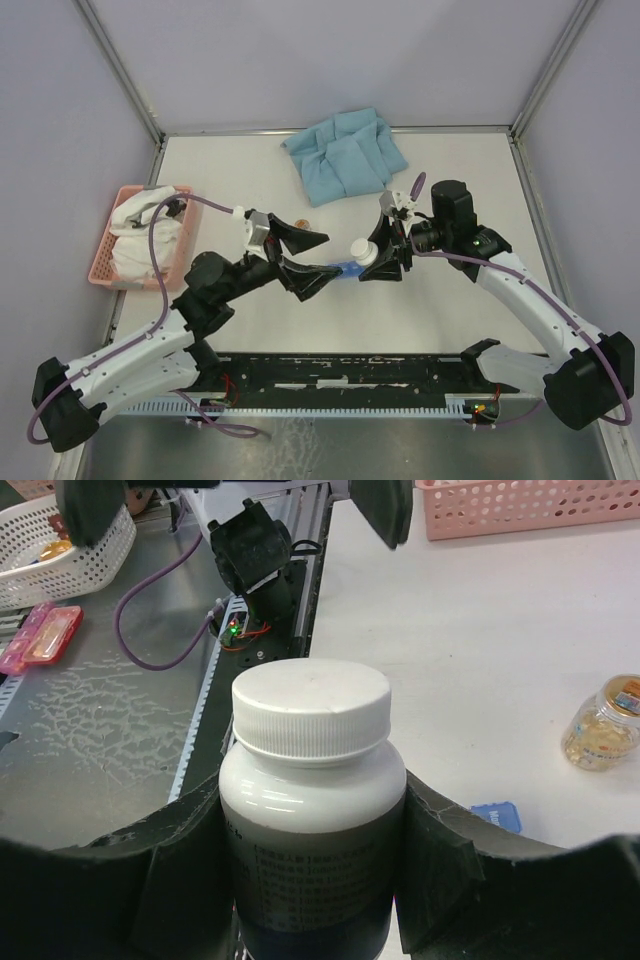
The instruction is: Sort the pills into containers
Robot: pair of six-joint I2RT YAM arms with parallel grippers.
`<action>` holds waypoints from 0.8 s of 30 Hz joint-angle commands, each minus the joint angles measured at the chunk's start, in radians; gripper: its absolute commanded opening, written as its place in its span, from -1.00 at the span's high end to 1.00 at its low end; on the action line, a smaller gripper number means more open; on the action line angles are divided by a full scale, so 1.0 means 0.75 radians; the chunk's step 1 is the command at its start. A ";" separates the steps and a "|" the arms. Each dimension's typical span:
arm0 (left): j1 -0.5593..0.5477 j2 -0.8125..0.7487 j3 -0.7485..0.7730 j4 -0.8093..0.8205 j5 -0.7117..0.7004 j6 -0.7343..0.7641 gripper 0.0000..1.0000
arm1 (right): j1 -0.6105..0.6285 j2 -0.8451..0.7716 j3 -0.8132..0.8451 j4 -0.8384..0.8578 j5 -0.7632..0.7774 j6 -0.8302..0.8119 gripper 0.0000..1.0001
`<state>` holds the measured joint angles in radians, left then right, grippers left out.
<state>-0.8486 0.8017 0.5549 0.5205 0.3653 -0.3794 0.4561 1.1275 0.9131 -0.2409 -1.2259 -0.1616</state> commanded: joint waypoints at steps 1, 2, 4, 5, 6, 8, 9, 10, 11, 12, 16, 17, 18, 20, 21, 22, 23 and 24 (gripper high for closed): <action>-0.005 -0.006 -0.011 0.071 -0.219 -0.327 -0.99 | -0.003 -0.005 0.030 0.028 -0.017 -0.018 0.99; -0.009 0.009 0.002 0.040 -0.234 -0.354 -0.98 | -0.003 -0.003 0.031 0.023 -0.017 -0.023 0.99; -0.060 0.037 0.037 -0.015 -0.296 -0.357 -0.98 | -0.003 0.000 0.032 0.013 -0.014 -0.034 0.99; -0.102 0.048 0.056 -0.043 -0.342 -0.333 -0.99 | -0.003 0.000 0.034 0.007 -0.013 -0.040 0.99; -0.151 0.069 0.083 -0.081 -0.406 -0.301 -0.99 | -0.003 0.003 0.034 0.000 -0.012 -0.048 0.99; -0.251 0.104 0.152 -0.194 -0.594 -0.231 -0.99 | -0.003 0.006 0.038 -0.009 -0.011 -0.057 0.99; -0.292 0.126 0.197 -0.263 -0.680 -0.203 -0.97 | -0.003 0.007 0.038 -0.014 -0.011 -0.061 0.99; -0.330 0.156 0.253 -0.318 -0.730 -0.184 -0.93 | -0.002 0.006 0.038 -0.016 -0.010 -0.064 0.99; -0.342 0.182 0.283 -0.350 -0.757 -0.184 -0.86 | -0.003 0.006 0.039 -0.015 -0.010 -0.065 0.99; -0.345 0.210 0.304 -0.367 -0.764 -0.198 -0.81 | -0.003 0.007 0.039 -0.018 -0.010 -0.067 0.99; -0.350 0.288 0.364 -0.395 -0.758 -0.227 -0.64 | -0.004 0.007 0.041 -0.024 -0.010 -0.072 0.99; -0.349 0.304 0.382 -0.408 -0.761 -0.224 -0.62 | -0.003 0.005 0.042 -0.025 -0.007 -0.074 0.99; -0.351 0.318 0.395 -0.418 -0.767 -0.223 -0.59 | -0.003 0.005 0.041 -0.026 -0.007 -0.075 0.99; -0.353 0.338 0.416 -0.432 -0.774 -0.216 -0.48 | -0.003 0.004 0.041 -0.029 -0.007 -0.076 0.99; -0.352 0.346 0.427 -0.442 -0.779 -0.211 -0.43 | -0.003 0.005 0.042 -0.031 -0.008 -0.079 0.99; -0.351 0.353 0.437 -0.451 -0.787 -0.208 -0.38 | -0.002 0.004 0.042 -0.032 -0.008 -0.081 0.99; -0.352 0.363 0.446 -0.462 -0.789 -0.203 -0.31 | -0.003 0.004 0.044 -0.034 -0.006 -0.083 0.99; -0.351 0.368 0.451 -0.466 -0.790 -0.200 -0.27 | -0.002 0.005 0.043 -0.035 -0.007 -0.083 0.99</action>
<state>-1.1084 1.0645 0.8299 0.1898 -0.1829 -0.5529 0.4561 1.1366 0.9131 -0.2714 -1.2148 -0.2070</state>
